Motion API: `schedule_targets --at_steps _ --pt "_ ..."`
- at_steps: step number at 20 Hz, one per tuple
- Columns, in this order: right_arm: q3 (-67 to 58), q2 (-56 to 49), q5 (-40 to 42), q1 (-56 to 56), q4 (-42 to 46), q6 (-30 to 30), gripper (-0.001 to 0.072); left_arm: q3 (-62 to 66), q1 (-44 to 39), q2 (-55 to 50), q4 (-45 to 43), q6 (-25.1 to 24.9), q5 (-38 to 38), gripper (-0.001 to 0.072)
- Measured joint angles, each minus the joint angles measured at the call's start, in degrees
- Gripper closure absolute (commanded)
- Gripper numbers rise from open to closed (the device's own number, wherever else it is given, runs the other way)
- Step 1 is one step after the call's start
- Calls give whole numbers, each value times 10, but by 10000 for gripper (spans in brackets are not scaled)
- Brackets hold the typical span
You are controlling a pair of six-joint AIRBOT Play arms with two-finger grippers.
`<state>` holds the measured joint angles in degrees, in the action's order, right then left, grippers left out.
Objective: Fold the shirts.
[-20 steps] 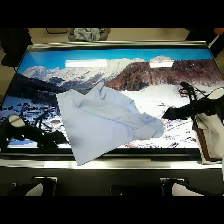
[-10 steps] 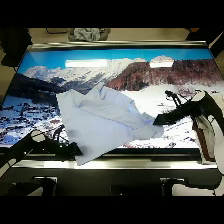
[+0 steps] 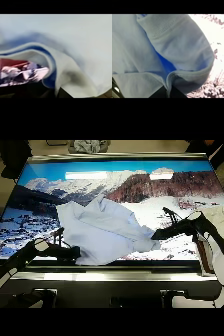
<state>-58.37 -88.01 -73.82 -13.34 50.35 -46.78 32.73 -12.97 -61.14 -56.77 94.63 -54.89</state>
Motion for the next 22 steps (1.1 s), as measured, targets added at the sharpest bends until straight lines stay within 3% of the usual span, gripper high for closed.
schedule_targets --at_steps 3,6,11,13,17,22 --pt "-52 27 -19 0 -54 39 661 117 13 33 -58 -5 -32 680" --pt "-180 97 -18 -1 -76 56 661 305 40 71 -111 -6 -51 680" --pt "-430 280 104 -1 -8 40 661 687 86 106 -155 -5 -59 680" --pt "-478 346 165 -1 33 21 661 782 92 115 -150 4 -61 680" --pt "-518 429 240 -1 92 -12 661 840 98 135 -131 14 -61 680" --pt "-530 430 247 -1 151 -43 661 810 100 137 -141 16 -71 679"
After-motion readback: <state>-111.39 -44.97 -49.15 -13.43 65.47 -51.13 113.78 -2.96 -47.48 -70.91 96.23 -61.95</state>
